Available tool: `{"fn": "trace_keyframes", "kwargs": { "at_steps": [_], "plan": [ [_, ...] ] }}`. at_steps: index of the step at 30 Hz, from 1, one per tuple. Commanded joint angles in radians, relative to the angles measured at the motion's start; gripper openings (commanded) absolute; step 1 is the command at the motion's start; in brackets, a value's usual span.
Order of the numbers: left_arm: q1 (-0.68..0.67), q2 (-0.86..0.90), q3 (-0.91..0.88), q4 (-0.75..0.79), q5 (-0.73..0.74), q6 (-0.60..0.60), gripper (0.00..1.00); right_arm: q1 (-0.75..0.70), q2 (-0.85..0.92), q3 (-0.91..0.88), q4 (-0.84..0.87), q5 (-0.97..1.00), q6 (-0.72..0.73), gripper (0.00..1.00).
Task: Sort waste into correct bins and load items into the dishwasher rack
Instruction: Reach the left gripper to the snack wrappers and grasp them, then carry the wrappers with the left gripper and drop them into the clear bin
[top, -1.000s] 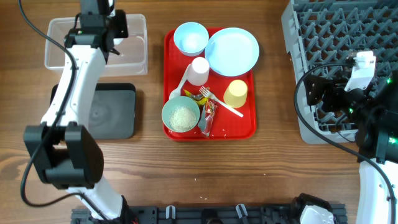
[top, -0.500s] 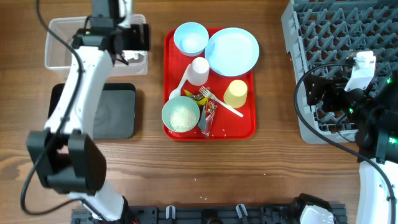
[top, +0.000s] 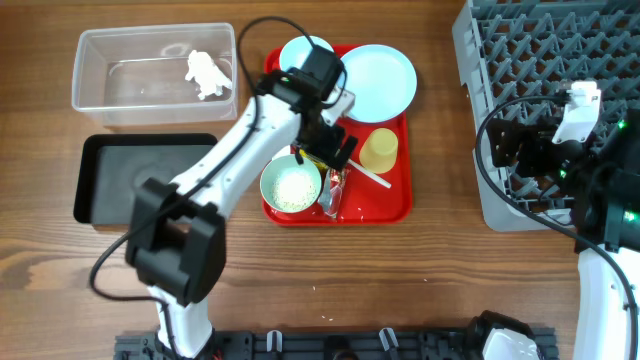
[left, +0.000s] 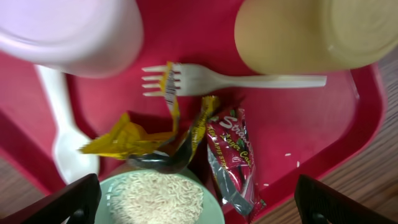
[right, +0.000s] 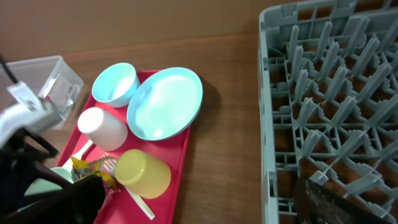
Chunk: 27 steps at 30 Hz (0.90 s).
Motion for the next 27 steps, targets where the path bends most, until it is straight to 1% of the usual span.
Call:
{"fn": "trace_keyframes", "kwargs": {
  "at_steps": [1, 6, 10, 12, 13, 14, 18, 20, 21, 23, 24, 25, 27],
  "plan": [
    [-0.034, 0.077, -0.001, -0.015, 0.001, 0.022, 1.0, -0.002, 0.006, 0.016, 0.0, 0.004, 0.01, 1.0],
    [-0.085, 0.105, -0.001, -0.012, 0.0, 0.023, 0.96, -0.002, 0.006, 0.016, 0.0, 0.004, 0.011, 1.0],
    [-0.095, 0.114, -0.001, 0.008, -0.038, 0.023, 0.95, -0.002, 0.006, 0.016, 0.0, 0.004, 0.011, 1.0],
    [-0.095, 0.123, -0.001, 0.018, -0.052, 0.023, 0.93, -0.002, 0.006, 0.016, -0.001, 0.004, 0.011, 1.0],
    [-0.095, 0.14, -0.001, 0.025, -0.055, 0.023, 0.86, -0.002, 0.006, 0.016, -0.001, 0.004, 0.011, 1.0],
    [-0.095, 0.158, -0.001, 0.025, -0.056, 0.023, 0.76, -0.002, 0.006, 0.016, -0.001, 0.005, 0.011, 1.0],
    [-0.095, 0.183, -0.001, 0.033, -0.056, 0.023, 0.45, -0.002, 0.006, 0.016, -0.001, 0.005, 0.011, 1.0],
    [-0.095, 0.185, -0.001, 0.041, -0.056, 0.023, 0.37, -0.002, 0.006, 0.016, -0.001, 0.005, 0.01, 1.0],
    [-0.095, 0.185, -0.001, 0.048, -0.056, 0.023, 0.27, -0.002, 0.006, 0.016, -0.001, 0.005, 0.01, 1.0],
    [-0.095, 0.185, -0.001, 0.058, -0.056, 0.022, 0.15, -0.002, 0.006, 0.016, -0.001, 0.005, 0.01, 1.0],
    [-0.095, 0.185, -0.001, 0.059, -0.055, 0.022, 0.09, -0.002, 0.006, 0.016, -0.001, 0.005, 0.011, 1.0],
    [-0.095, 0.185, -0.001, 0.059, -0.056, 0.022, 0.06, -0.002, 0.006, 0.016, -0.001, 0.005, 0.01, 1.0],
    [-0.095, 0.185, -0.001, 0.058, -0.056, 0.022, 0.04, -0.002, 0.006, 0.016, -0.001, 0.005, 0.011, 1.0]
  ]
}}
